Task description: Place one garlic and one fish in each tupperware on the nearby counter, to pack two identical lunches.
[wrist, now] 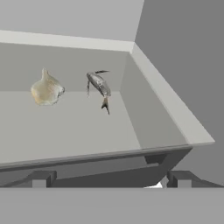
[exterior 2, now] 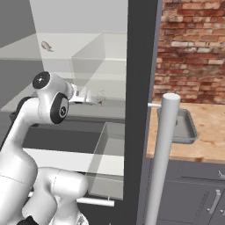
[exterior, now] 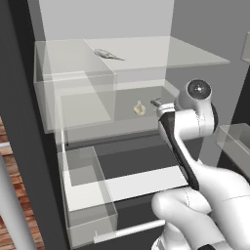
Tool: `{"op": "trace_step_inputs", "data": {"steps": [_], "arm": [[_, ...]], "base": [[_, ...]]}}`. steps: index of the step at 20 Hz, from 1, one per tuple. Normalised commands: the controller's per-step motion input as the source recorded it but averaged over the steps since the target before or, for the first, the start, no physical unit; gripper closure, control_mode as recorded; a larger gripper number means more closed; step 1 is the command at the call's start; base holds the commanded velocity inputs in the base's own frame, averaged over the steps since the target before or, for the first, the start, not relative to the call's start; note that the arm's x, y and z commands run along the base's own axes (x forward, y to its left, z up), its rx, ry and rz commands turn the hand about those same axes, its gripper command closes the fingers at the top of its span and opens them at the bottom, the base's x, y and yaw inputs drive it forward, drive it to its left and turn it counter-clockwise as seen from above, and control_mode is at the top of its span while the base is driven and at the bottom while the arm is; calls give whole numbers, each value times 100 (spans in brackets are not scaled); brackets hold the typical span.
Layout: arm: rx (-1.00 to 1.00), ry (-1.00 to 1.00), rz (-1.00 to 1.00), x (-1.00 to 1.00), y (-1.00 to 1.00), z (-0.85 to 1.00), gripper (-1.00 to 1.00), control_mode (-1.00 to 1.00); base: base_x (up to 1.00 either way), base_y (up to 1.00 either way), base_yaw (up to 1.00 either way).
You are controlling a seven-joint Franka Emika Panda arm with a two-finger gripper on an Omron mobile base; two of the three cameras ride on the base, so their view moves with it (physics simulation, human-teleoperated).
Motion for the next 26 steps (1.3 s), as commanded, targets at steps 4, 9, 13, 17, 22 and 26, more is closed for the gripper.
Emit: {"op": "trace_step_inputs", "data": {"steps": [4,9,13,17,22,26], "arm": [[0,0,0,54,-9,-27,-100,-100],[0,0,0,49,-11,-12,-100,-100],[0,0,0,51,-16,-8,-100,-100],[0,2,0,44,-14,-9,-100,-100],[0,4,5,37,-3,-18,-100,-100],[0,4,5,36,0,-16,-100,-100]], "base": [[0,0,0],[0,0,0],[0,0,0],[0,0,0],[0,0,0],[0,0,0]]}}
